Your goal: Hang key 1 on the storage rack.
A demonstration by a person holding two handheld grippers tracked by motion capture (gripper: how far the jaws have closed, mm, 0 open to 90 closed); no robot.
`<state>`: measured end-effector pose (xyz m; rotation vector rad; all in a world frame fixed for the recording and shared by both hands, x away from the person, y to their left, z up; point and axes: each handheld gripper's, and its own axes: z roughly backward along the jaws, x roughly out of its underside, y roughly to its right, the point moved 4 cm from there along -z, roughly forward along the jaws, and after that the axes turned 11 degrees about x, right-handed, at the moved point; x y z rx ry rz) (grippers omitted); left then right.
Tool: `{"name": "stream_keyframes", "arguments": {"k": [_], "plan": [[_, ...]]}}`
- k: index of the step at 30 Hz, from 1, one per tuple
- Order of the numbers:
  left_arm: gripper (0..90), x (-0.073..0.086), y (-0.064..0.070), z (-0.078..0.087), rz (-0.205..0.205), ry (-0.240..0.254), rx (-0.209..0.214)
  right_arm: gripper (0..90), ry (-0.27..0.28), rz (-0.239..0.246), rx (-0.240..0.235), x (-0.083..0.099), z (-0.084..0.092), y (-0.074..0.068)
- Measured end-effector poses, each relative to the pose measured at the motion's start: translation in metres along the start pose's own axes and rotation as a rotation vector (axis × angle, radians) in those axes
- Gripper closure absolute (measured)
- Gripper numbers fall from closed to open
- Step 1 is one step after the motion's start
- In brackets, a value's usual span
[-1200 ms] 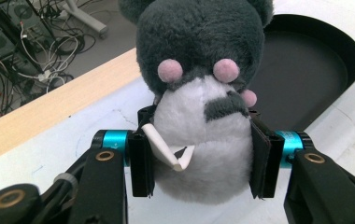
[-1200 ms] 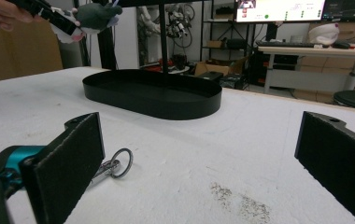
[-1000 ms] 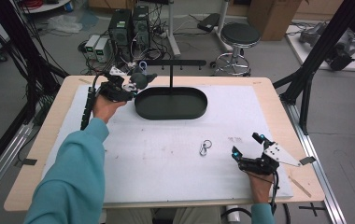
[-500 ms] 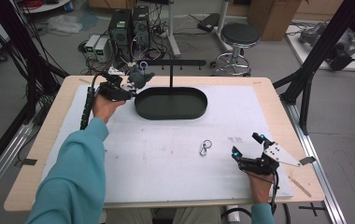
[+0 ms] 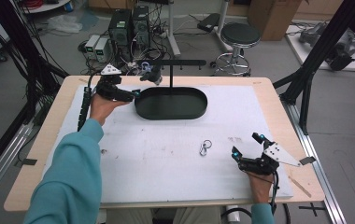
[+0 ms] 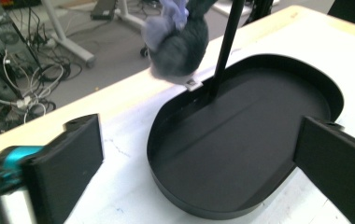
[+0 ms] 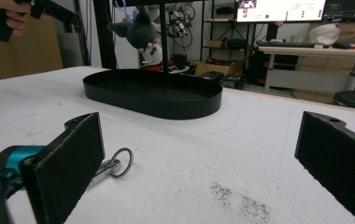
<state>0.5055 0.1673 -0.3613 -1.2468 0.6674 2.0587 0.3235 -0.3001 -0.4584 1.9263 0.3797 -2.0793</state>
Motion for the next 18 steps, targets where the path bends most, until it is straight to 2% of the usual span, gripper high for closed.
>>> {"name": "stream_keyframes", "arguments": {"k": [2,4,8,11,14,18], "plan": [[1.7,-0.002,0.001,0.005,-0.021,0.021,0.014,0.7,-0.002,-0.002,0.001,0.000,0.000,0.000],[1.7,-0.002,0.003,0.010,-0.019,0.046,0.034,0.7,-0.002,-0.001,0.002,0.000,0.000,0.000],[1.7,-0.001,0.014,0.023,-0.075,0.090,0.081,0.7,-0.002,-0.003,0.002,0.000,0.000,0.000],[1.7,0.001,0.024,0.037,-0.103,0.151,0.107,0.7,0.005,0.008,0.002,0.000,0.000,0.000],[1.7,0.007,0.033,0.051,-0.126,0.186,0.118,0.7,0.001,0.007,0.002,0.000,0.000,0.000],[1.7,0.024,0.044,0.068,-0.161,0.237,0.116,0.7,0.001,0.009,0.003,0.000,0.000,0.000]]}}
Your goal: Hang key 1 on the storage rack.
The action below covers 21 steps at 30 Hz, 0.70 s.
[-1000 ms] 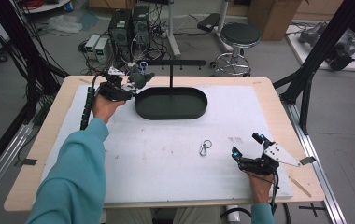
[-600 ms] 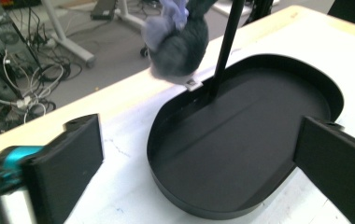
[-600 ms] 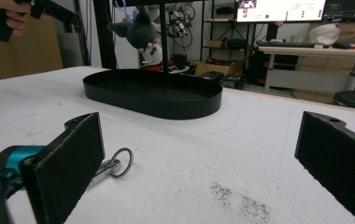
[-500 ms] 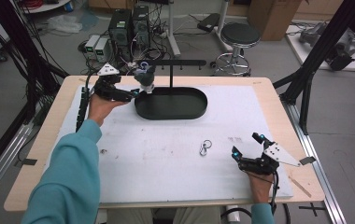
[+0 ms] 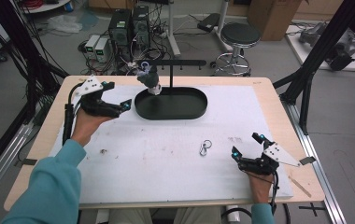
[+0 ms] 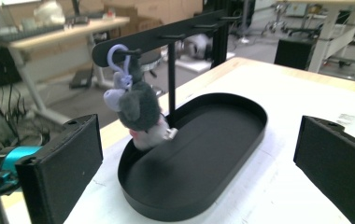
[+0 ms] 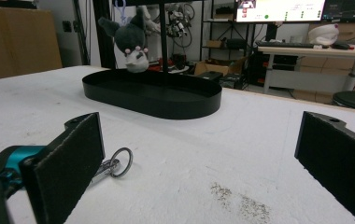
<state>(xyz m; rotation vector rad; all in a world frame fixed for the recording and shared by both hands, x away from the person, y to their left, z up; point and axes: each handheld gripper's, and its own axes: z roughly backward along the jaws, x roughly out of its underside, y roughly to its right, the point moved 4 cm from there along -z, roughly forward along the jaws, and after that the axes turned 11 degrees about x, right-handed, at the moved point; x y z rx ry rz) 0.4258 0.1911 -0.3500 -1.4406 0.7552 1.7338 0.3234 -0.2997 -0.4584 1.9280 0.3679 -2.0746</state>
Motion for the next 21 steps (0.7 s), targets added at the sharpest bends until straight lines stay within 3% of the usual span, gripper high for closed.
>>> {"name": "stream_keyframes", "arguments": {"k": [5,15,21], "plan": [[1.7,0.017,0.014,0.018,-0.018,0.021,0.018,0.7,-0.004,0.006,0.000,0.000,0.000,-0.001],[1.7,0.029,0.037,0.051,-0.034,0.109,0.032,0.7,-0.004,0.006,0.003,0.000,0.000,-0.001],[1.7,0.045,0.046,0.069,-0.033,0.159,-0.004,0.7,-0.002,0.005,0.005,0.000,0.000,-0.001]]}}
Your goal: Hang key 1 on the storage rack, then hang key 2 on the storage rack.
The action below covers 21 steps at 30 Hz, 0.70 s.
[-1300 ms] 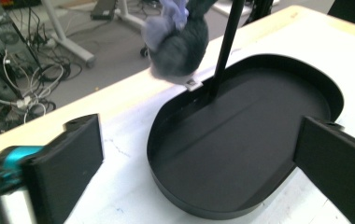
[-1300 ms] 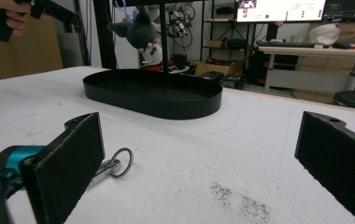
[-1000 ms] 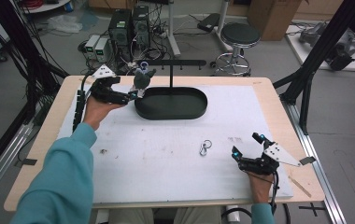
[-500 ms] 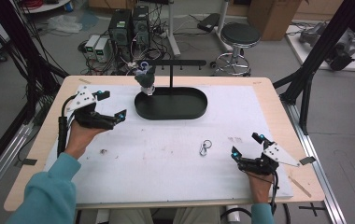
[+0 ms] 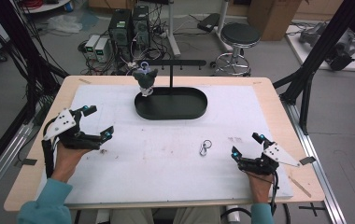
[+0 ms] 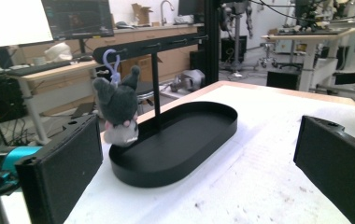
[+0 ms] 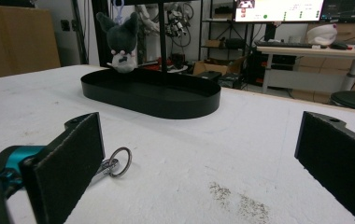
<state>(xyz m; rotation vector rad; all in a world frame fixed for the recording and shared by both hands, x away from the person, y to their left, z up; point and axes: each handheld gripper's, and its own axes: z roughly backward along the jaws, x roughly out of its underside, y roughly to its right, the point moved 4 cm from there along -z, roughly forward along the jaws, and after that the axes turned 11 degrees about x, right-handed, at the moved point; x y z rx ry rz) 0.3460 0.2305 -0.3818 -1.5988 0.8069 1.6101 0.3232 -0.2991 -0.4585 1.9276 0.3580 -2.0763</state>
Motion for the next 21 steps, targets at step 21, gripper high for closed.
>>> {"name": "stream_keyframes", "arguments": {"k": [21], "plan": [[1.7,0.030,0.003,0.021,0.028,0.024,-0.043,0.7,-0.012,0.020,0.008,0.000,-0.002,-0.002]]}}
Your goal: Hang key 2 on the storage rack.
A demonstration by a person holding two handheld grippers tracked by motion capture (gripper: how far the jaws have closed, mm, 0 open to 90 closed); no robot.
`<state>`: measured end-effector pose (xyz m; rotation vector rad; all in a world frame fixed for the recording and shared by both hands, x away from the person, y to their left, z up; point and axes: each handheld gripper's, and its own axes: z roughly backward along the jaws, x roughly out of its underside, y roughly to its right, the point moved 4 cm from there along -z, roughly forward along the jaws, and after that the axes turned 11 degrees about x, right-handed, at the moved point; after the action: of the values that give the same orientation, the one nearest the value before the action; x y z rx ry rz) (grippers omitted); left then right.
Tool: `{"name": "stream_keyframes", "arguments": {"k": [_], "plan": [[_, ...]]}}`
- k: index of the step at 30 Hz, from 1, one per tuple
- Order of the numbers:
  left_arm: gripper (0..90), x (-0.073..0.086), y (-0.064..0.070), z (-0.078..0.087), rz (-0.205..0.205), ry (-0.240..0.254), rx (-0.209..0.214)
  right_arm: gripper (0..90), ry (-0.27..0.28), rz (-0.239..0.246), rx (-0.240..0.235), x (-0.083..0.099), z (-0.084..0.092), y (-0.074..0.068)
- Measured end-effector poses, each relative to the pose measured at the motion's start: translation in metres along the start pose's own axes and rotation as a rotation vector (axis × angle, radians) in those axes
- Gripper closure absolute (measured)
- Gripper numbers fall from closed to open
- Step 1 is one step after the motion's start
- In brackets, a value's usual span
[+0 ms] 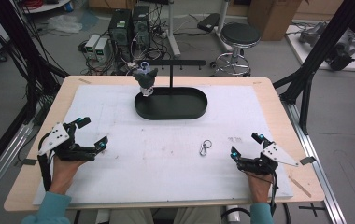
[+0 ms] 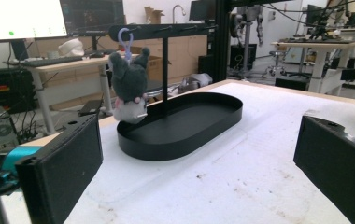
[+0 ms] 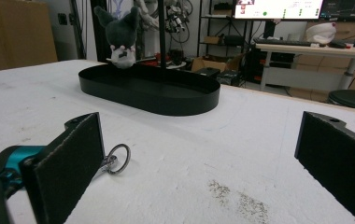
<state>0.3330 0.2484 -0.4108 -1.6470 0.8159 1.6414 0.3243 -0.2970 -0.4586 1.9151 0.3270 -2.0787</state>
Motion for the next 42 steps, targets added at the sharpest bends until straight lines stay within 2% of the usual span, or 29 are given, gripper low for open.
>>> {"name": "stream_keyframes", "arguments": {"k": [3,6,7,13,16,18,19,22,25,33,35,42], "plan": [[1.7,0.001,0.000,0.000,0.009,0.006,-0.001,0.7,-0.004,0.000,0.004,0.000,0.000,-0.001],[1.7,0.002,0.001,0.001,0.002,0.002,0.001,0.7,-0.004,-0.019,0.004,0.000,0.000,0.001],[1.7,0.002,0.001,0.001,-0.003,0.000,0.004,0.7,0.002,-0.010,0.008,0.000,0.000,0.002],[1.7,0.005,0.002,0.003,0.008,0.001,0.007,0.7,-0.033,-0.028,-0.011,-0.001,-0.004,0.004],[1.7,0.006,0.003,0.003,0.004,-0.002,0.010,0.7,-0.044,-0.041,-0.042,-0.007,-0.005,0.003],[1.7,0.006,0.004,0.003,0.009,0.001,0.017,0.7,-0.050,-0.025,-0.067,-0.015,-0.005,0.002],[1.7,0.006,0.004,0.003,0.012,0.002,0.015,0.7,-0.066,-0.028,-0.097,-0.019,-0.007,0.001],[1.7,0.007,0.005,0.003,0.013,0.009,0.017,0.7,-0.110,-0.012,-0.145,-0.027,-0.011,0.001],[1.7,0.006,0.006,0.004,0.015,0.013,0.017,0.7,-0.152,0.020,-0.200,-0.036,-0.016,0.000],[1.7,0.013,0.008,0.003,0.009,-0.007,0.018,0.7,-0.235,0.114,-0.292,-0.055,-0.028,-0.006],[1.7,0.015,0.008,0.004,0.013,-0.008,-0.002,0.7,-0.254,0.126,-0.310,-0.057,-0.031,-0.007],[1.7,0.022,0.009,0.007,0.014,-0.016,-0.017,0.7,-0.331,0.173,-0.406,-0.059,-0.046,-0.013]]}}
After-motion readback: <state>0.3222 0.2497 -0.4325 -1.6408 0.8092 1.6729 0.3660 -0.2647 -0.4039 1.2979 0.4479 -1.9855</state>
